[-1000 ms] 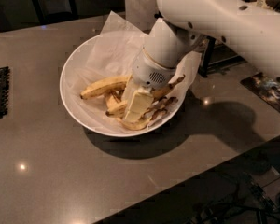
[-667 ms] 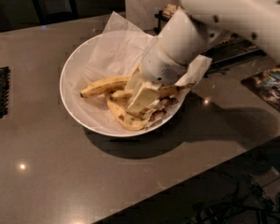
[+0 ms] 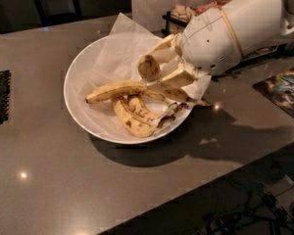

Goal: Pick banana from white bowl

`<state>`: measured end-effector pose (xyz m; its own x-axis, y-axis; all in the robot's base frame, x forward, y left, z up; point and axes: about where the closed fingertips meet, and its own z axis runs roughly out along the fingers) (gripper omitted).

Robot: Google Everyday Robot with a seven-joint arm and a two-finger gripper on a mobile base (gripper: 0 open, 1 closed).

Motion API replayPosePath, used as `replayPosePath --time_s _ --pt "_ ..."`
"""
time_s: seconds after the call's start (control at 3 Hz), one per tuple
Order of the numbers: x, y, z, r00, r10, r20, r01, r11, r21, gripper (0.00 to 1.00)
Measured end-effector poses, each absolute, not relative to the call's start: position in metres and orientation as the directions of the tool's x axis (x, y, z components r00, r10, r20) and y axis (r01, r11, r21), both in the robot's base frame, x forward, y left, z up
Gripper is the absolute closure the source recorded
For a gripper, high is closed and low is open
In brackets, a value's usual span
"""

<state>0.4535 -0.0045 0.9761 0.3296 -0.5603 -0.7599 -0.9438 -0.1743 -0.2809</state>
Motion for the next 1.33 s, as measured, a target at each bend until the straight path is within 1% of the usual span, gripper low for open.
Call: replayPosePath --time_s 0.33,0.67,1.0,1.33 --pt "0.428 0.0 1.013 0.476 -0.39 -0.788 -0.876 -0.286 -0.388 1.0" --pt "0.401 0.007 1.04 0.587 -0.258 -0.767 -0.791 -0.383 -0.477 1.0" --pt "0.376 0.011 1.061 0.672 -0.184 -0.718 -0.711 -0.431 -0.555 1.0" --pt "0.376 0.011 1.061 0.672 -0.184 -0.718 -0.711 -0.431 -0.555 1.0"
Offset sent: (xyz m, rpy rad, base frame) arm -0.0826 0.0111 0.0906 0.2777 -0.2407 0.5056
